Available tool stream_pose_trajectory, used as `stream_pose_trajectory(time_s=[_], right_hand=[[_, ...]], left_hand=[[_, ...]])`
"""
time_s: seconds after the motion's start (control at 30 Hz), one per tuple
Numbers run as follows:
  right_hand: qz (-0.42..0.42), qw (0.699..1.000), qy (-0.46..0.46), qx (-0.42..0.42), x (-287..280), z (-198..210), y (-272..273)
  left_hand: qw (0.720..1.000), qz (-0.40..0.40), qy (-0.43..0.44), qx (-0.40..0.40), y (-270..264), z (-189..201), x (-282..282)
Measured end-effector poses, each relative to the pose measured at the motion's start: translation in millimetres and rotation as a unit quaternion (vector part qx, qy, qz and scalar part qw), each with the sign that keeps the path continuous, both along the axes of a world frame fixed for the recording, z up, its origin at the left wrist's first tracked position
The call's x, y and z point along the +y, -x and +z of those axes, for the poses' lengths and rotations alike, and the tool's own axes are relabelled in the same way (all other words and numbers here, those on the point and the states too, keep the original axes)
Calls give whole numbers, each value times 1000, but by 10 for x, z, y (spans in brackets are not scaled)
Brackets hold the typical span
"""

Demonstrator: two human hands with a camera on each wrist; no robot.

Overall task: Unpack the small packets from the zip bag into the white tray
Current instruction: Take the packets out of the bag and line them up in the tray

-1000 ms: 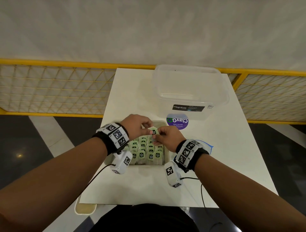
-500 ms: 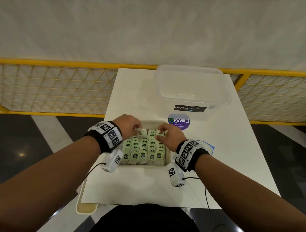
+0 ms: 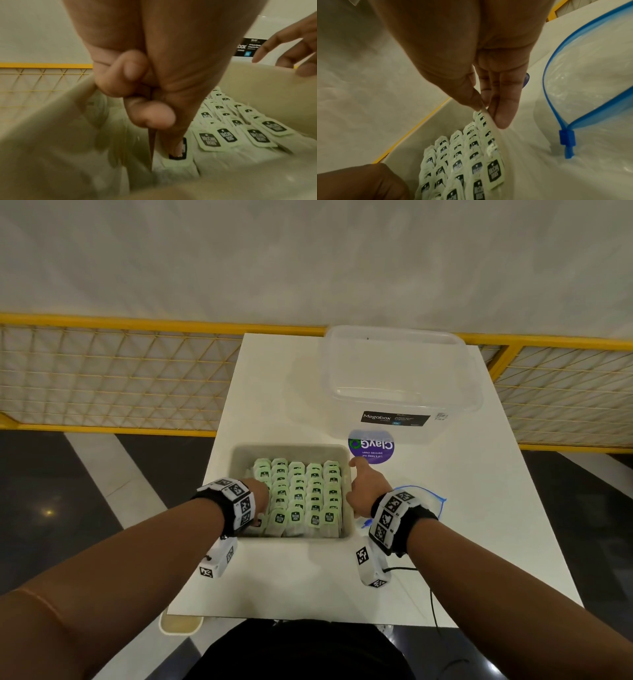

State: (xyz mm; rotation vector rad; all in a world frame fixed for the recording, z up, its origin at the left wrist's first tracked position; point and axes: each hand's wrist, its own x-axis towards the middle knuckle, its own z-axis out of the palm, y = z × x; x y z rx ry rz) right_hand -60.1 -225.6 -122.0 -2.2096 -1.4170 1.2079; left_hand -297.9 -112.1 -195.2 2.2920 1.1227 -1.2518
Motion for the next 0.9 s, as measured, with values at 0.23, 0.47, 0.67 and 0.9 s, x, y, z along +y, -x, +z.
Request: stream_pose_trajectory(time_s=[0.23,0.47,0.67,0.9], right_hand=[[-12,999,-9,43,-42,-7,-104],[12,1000,-26,-3,-178,64,-744],[73,993,14,-93,-410,55,-1290],[199,973,47,-106,-625,-19,-1495]], left_hand=[[999,25,-19,28,28,-224,86],[984,70,-112,-119,-767,1231,-272],[944,69,-77,-313,-1647,1476,-566],[964,6,3,-267,-2451,931,-1061]])
